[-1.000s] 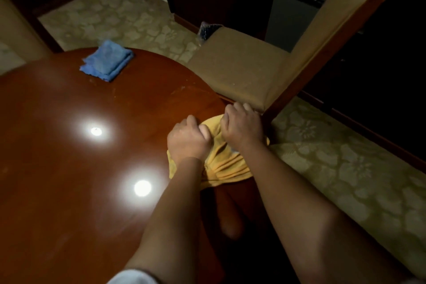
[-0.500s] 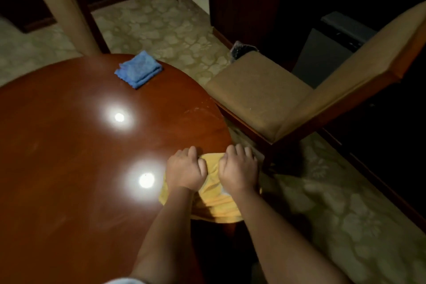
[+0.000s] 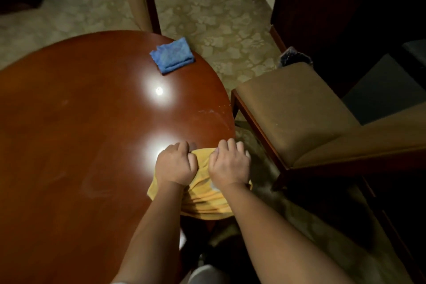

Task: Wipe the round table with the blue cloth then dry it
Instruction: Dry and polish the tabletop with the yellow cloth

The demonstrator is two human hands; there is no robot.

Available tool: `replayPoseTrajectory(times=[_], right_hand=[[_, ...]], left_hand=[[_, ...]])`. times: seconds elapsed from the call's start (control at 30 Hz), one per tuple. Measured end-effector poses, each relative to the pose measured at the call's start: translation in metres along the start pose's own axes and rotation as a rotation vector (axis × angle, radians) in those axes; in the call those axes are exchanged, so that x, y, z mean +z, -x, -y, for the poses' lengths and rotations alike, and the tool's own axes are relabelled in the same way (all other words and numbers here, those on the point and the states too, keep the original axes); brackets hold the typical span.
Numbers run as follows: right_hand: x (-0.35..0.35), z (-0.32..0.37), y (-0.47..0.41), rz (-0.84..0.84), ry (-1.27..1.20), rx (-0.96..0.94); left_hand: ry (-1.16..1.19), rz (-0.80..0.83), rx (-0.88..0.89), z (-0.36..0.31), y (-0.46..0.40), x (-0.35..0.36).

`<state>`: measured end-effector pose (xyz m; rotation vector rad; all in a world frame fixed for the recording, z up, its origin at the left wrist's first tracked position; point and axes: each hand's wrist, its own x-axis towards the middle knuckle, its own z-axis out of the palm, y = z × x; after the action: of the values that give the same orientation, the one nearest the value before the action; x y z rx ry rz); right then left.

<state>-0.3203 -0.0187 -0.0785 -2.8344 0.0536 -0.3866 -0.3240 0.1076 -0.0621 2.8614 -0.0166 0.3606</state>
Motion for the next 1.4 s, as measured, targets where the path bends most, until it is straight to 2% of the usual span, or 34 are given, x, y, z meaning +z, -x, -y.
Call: replayPoseTrajectory(times=[0.33, 0.63, 0.9, 1.1, 1.4], right_hand=[[0.019, -0.007, -0.069, 0.007, 0.028, -0.084], [0.048, -0.008, -0.163, -0.053, 0.011, -0.260], [0.074, 0.002, -0.226, -0.059, -0.054, -0.318], [0.062, 0.002, -0.199, -0.074, -0.026, -0.264], [0.017, -0.011, -0.086, 0.024, 0.066, -0.213]], left_hand=[[0.031, -0.049, -0.050, 0.000, -0.062, 0.021], [0.032, -0.103, -0.184, 0.006, -0.137, 0.047], [0.023, -0.161, -0.269, 0.016, -0.188, 0.064], [0.005, -0.176, -0.163, 0.018, -0.175, 0.054], [-0.004, -0.098, -0.148, -0.005, -0.062, 0.027]])
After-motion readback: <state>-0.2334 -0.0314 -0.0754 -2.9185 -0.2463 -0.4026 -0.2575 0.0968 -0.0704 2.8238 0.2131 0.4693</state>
